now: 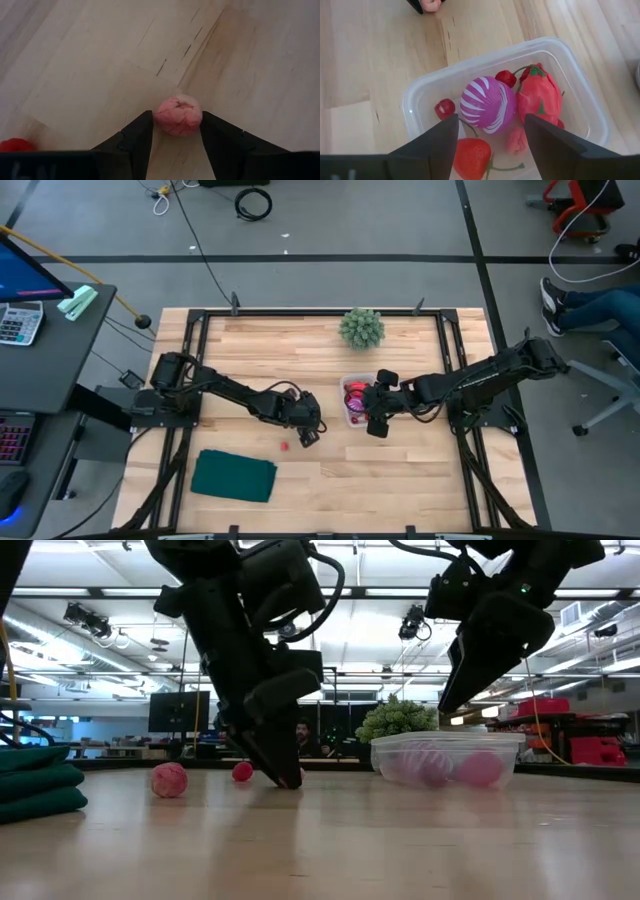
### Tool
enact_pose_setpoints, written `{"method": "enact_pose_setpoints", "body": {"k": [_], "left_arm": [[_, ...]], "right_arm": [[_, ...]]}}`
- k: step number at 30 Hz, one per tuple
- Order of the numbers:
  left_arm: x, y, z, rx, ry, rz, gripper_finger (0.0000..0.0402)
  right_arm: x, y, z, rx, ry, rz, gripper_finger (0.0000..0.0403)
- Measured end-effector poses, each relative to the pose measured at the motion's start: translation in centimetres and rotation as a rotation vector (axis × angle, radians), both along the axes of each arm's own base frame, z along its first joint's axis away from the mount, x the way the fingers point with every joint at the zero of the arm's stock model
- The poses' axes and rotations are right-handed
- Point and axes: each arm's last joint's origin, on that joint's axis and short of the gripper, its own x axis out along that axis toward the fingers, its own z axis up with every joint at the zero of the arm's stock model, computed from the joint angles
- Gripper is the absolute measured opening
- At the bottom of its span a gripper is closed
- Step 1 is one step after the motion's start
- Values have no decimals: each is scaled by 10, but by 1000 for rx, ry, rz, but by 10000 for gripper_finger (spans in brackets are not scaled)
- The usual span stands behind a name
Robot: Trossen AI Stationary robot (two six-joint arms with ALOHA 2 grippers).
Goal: Pick and placing Produce into tupperware
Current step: Put the pink peach into the transparent bin
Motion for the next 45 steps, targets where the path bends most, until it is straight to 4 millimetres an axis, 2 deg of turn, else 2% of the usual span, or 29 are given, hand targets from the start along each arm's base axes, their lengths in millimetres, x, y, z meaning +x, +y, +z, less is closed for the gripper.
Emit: {"method": "enact_pose_setpoints", "body": {"k": [4, 9, 14, 17, 23, 27, 32, 40, 45], "left_arm": [[0, 0, 0, -1, 0, 1, 156], [2, 0, 0, -1, -20, 3, 104], [13, -2, 6, -39, -138, -4, 65], [30, -5, 25, -55, -266, -11, 63], [61, -8, 77, 47, -507, -135, 81], [70, 0, 95, 100, -560, -123, 78], [76, 17, 85, 98, -556, -48, 73], [93, 29, 30, 91, -516, -7, 104], [95, 29, 26, 127, -505, -45, 133]], "right_arm": [[0, 0, 0, 0, 0, 0, 236], [-1, 0, 0, 14, 9, 6, 236], [-14, 3, 15, 198, 110, -36, 236], [-25, 8, 25, 285, 123, -67, 236], [-39, 23, 42, 289, 49, 16, 236], [-47, 30, 51, 278, 6, 48, 236], [-53, 35, 57, 274, -24, 77, 236], [-54, 37, 57, 265, -27, 96, 236], [-54, 37, 58, 245, -31, 129, 236]]}}
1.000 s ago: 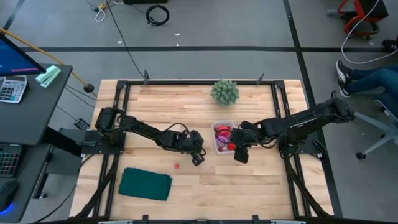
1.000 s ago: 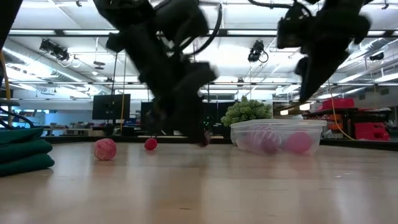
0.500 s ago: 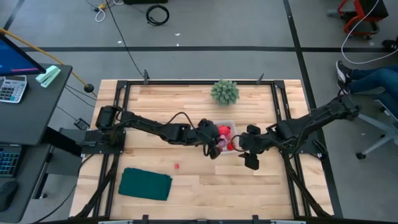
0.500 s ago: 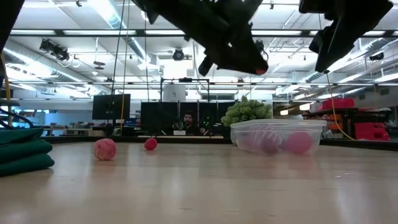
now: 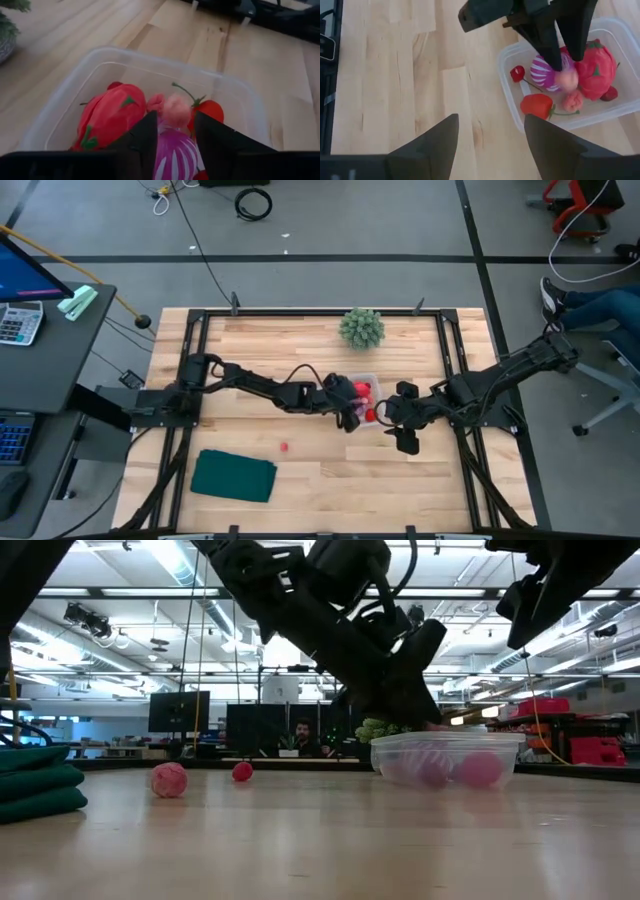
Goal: Pick and placing Produce into tupperware
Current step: Put the pink peach into the transparent bin, then put the red raspberry into the transparent bin
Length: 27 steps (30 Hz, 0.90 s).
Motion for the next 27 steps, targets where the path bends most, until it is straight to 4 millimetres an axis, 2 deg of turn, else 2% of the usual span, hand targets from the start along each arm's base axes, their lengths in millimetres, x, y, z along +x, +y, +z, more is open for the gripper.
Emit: {"method": "enact_pose_setpoints", "body": {"k": [4, 9, 12, 19, 24, 27], "left_arm": [[1, 0, 5, 44, 3, -27, 166], [7, -2, 20, 13, 8, -85, 195], [7, -4, 34, -8, 101, -133, 200], [-17, 0, 61, -32, 575, -95, 185], [-37, 1, 55, -45, 798, -65, 173], [-43, 1, 46, -85, 817, -7, 175]], "right_arm": [[0, 0, 0, 3, 0, -3, 236], [0, 0, 0, 5, -5, -3, 236], [0, 0, 0, 5, -5, -4, 236], [1, 0, 0, -14, -15, -19, 236], [1, -1, 0, -11, -14, -26, 236], [1, 0, 0, -10, -17, -27, 236]]}}
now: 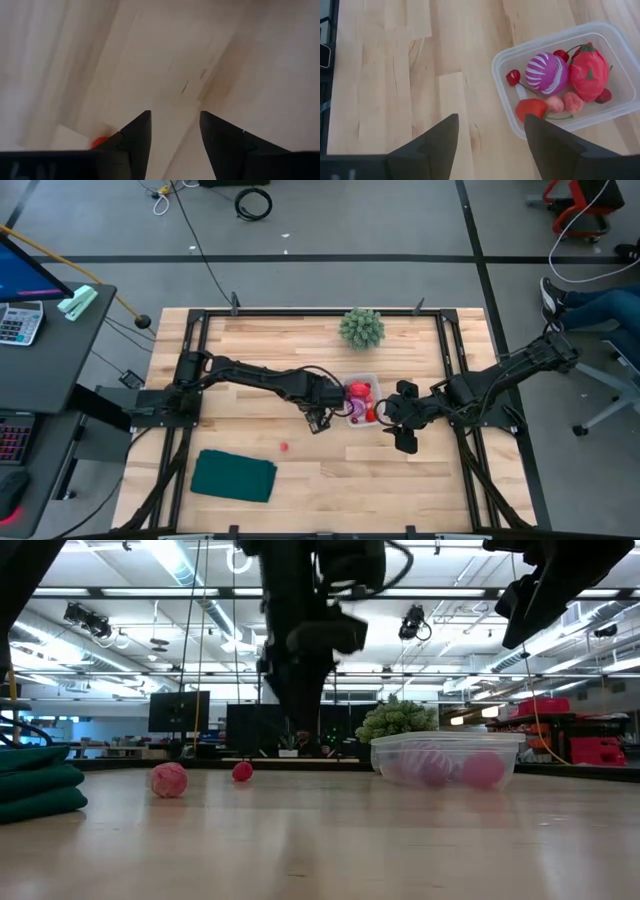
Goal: Pick and placing Produce into tupperware
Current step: Put the red raspberry into the transparent bin
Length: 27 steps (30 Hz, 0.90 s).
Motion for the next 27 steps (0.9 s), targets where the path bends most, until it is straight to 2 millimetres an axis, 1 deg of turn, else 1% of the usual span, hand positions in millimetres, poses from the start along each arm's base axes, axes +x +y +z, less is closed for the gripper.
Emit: {"method": "enact_pose_setpoints", "body": {"k": [2, 5, 7, 9, 13, 15, 20, 27], "left_arm": [[-1, 0, -9, -16, -9, 47, 178], [-2, 3, -15, -27, -10, 62, 181], [-8, 3, -20, -22, 45, 61, 177], [-15, 2, -21, -7, 116, 62, 173], [-30, 2, -20, 125, 235, 126, 170], [-33, 5, -19, 173, 253, 164, 172], [-30, 8, -19, 178, 225, 158, 191], [-29, 16, -20, 175, 230, 162, 239]], "right_arm": [[0, 0, 0, 0, 0, 0, 236], [0, 0, 0, 0, -1, -1, 236], [0, 0, 0, 0, -1, -2, 236], [0, 0, 0, -1, -1, -1, 236], [0, 0, 0, -9, -2, 10, 236], [0, 0, 0, -9, -2, 10, 236], [0, 0, 0, -9, -2, 10, 236], [0, 0, 0, -6, -1, 7, 236]]}}
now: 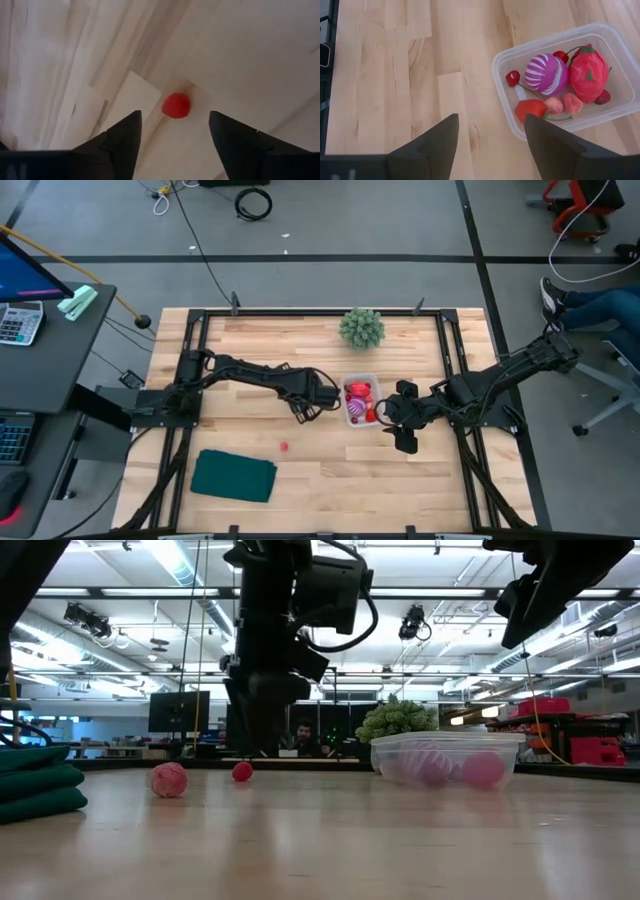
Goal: Pick and placing Produce into tupperware
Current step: Put the red raspberry into the transparent bin
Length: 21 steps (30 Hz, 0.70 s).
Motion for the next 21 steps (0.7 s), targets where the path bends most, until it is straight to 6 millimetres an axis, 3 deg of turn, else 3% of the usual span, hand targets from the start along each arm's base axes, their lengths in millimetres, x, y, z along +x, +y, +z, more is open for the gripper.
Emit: {"method": "enact_pose_setpoints", "body": {"k": [7, 21], "left_arm": [[-3, 4, -9, -2, 27, -8, 263], [-15, 7, -38, -8, 61, -59, 256]], "right_arm": [[0, 0, 0, 0, 0, 0, 236], [0, 0, 0, 1, 0, 0, 236]]}}
